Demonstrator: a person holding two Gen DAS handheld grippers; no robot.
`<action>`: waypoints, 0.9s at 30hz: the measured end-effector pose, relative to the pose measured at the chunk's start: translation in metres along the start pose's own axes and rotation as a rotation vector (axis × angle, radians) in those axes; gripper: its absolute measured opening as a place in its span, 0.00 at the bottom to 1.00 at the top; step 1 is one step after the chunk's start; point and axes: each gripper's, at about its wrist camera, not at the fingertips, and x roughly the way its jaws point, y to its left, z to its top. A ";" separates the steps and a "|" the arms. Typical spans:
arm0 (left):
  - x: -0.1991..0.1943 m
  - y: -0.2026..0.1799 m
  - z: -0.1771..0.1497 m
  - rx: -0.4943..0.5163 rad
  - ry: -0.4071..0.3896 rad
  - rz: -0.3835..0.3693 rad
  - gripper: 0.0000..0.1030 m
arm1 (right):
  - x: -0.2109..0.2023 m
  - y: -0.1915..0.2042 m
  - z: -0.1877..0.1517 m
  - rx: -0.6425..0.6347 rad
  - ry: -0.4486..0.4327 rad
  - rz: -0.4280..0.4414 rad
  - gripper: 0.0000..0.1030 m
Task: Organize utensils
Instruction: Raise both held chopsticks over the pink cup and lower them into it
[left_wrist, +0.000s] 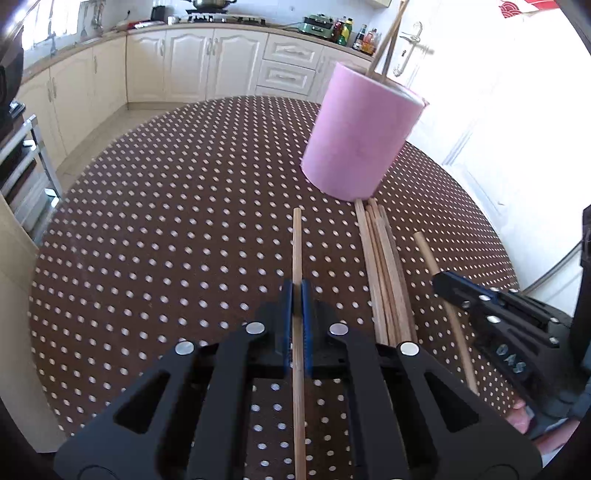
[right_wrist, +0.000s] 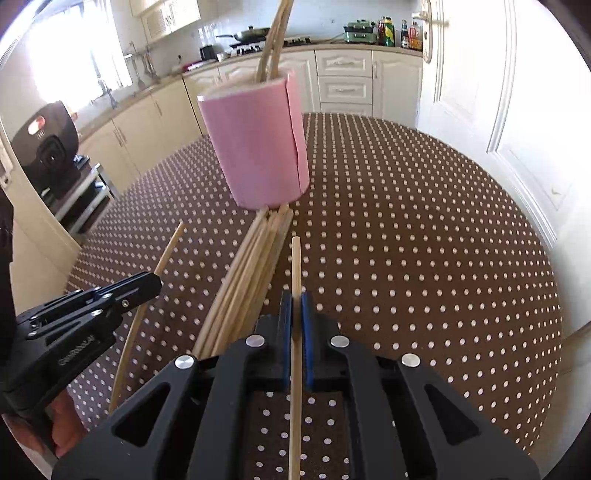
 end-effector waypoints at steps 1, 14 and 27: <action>-0.002 0.002 0.002 -0.003 -0.004 -0.003 0.05 | -0.003 -0.001 0.002 0.004 -0.011 0.000 0.04; -0.040 -0.002 0.027 0.021 -0.138 -0.013 0.05 | -0.035 -0.017 0.027 0.039 -0.119 0.011 0.04; -0.072 -0.020 0.052 0.056 -0.251 -0.022 0.05 | -0.062 -0.016 0.051 0.037 -0.254 0.045 0.04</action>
